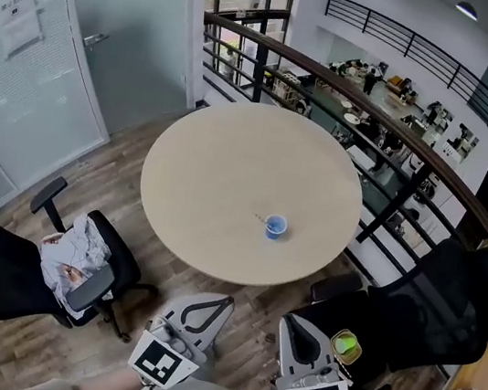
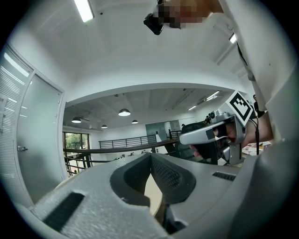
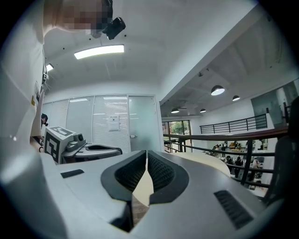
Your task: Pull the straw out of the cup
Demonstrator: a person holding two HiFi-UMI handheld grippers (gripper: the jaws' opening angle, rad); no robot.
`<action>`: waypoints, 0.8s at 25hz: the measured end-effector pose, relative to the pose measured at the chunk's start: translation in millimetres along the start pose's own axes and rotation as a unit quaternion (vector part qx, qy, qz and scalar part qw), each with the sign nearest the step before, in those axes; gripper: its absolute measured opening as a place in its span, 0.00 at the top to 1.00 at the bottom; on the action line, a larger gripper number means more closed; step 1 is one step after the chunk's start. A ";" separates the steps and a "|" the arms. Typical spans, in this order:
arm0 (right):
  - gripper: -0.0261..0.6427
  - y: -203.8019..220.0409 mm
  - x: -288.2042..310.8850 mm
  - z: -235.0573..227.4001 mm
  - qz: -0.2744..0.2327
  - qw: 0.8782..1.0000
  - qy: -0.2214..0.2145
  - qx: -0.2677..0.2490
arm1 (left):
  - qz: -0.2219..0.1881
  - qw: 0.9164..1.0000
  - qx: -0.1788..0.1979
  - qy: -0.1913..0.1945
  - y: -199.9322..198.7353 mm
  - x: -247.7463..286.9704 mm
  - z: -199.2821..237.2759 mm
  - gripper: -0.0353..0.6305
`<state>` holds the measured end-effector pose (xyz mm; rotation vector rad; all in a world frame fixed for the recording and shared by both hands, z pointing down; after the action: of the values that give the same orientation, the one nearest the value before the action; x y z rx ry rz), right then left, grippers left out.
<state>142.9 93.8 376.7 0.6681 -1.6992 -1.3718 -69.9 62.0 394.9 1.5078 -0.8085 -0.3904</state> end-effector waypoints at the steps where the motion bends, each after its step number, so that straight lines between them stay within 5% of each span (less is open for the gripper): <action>1: 0.92 -3.8 9.1 -2.1 0.001 1.000 0.003 0.001 | -0.001 1.000 0.001 0.001 -1.8 4.1 10.0 0.93; 15: 0.92 -50.2 138.3 -16.7 0.015 0.998 0.053 0.009 | -0.003 0.999 0.001 0.047 -6.4 57.6 143.1 0.93; 20: 0.92 -60.9 163.6 -20.8 0.014 0.998 0.067 0.013 | -0.012 0.998 -0.029 0.062 -7.8 71.7 170.3 0.93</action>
<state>71.1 -66.2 364.0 0.7322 -1.6170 -1.2600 -134.1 -111.0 382.4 1.4728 -0.6771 -0.3315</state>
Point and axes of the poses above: the fingertips, and each gripper's own axes: x forward along the fingers, z to its left, y out of its underside, the point moved 10 cm from there along -x, backward along the fingers, and after that the axes turned 12 degrees about z, right-handed, at the moved point
